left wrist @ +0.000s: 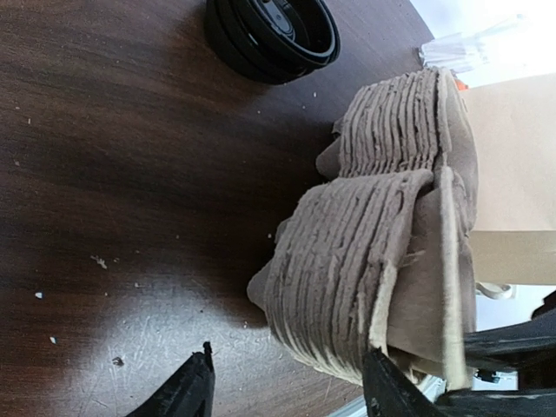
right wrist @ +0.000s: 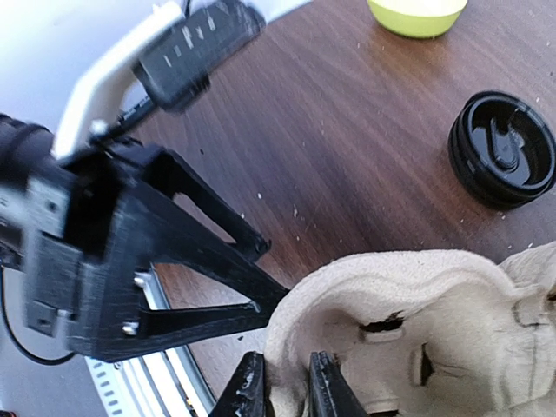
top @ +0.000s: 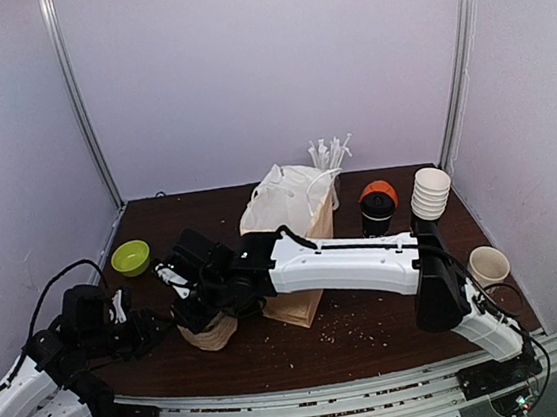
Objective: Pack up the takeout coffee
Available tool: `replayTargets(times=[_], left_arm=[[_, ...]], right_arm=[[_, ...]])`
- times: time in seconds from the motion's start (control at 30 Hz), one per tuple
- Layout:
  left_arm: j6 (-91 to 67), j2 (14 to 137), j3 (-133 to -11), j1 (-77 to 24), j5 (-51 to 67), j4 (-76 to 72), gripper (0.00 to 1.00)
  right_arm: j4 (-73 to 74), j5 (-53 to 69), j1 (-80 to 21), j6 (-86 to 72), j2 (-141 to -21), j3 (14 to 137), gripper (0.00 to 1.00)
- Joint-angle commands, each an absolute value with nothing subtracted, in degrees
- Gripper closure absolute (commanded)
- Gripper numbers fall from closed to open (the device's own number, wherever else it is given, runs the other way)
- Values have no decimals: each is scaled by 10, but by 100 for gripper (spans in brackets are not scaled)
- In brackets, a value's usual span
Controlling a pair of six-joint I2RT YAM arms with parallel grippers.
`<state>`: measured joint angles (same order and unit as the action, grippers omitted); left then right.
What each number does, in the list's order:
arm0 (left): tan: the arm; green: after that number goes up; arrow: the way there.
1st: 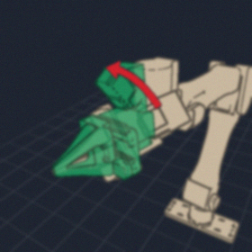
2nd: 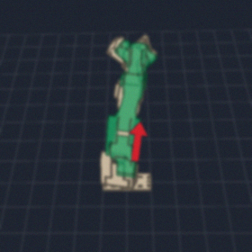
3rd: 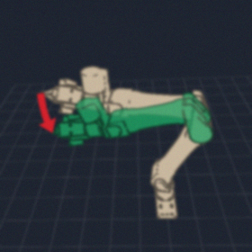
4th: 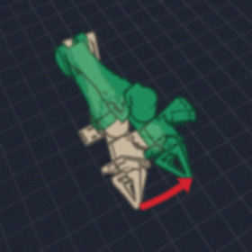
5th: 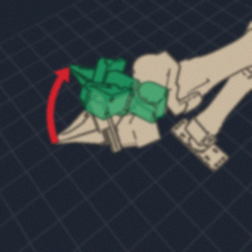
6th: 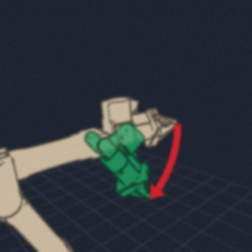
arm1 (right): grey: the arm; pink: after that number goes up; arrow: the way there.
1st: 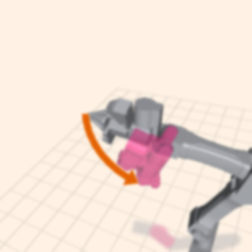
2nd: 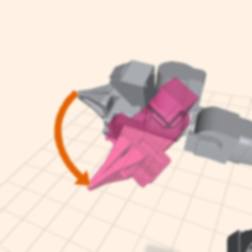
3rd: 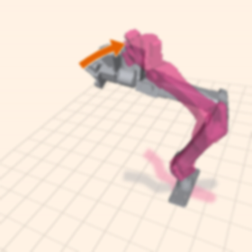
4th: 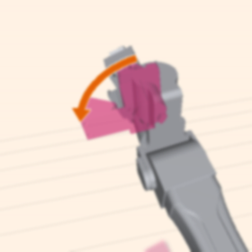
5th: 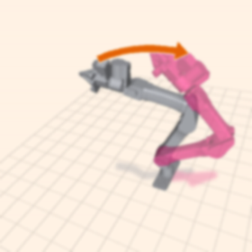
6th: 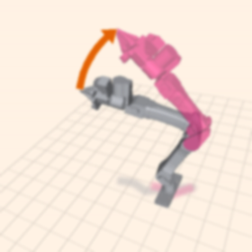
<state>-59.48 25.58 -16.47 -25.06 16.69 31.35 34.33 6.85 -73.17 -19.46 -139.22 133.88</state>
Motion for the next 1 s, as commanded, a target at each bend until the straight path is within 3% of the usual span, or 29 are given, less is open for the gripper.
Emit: replayTargets(times=[0.0, 0.27, 0.5, 0.63, 0.77, 0.97], left_arm=[[-584, 261, -157, -246, 165, 294, 39], [-582, 260, -158, -247, 166, 295, 39], [-582, 255, -157, -247, 167, 295, 39], [-582, 253, -157, -247, 167, 296, 39], [-583, 254, -156, -247, 166, 295, 39], [-583, 257, -157, -247, 164, 295, 39]], right_arm=[[316, 91, -735, -205, -1343, 1343, 82], [324, 92, -734, -204, -1338, 1343, 79], [363, 89, -734, -193, -1338, 1339, 56], [392, 72, -735, -183, -1337, 1342, 50], [433, 51, -737, -162, -1339, 1351, 50], [467, 42, -737, -148, -1361, 1370, 57]])
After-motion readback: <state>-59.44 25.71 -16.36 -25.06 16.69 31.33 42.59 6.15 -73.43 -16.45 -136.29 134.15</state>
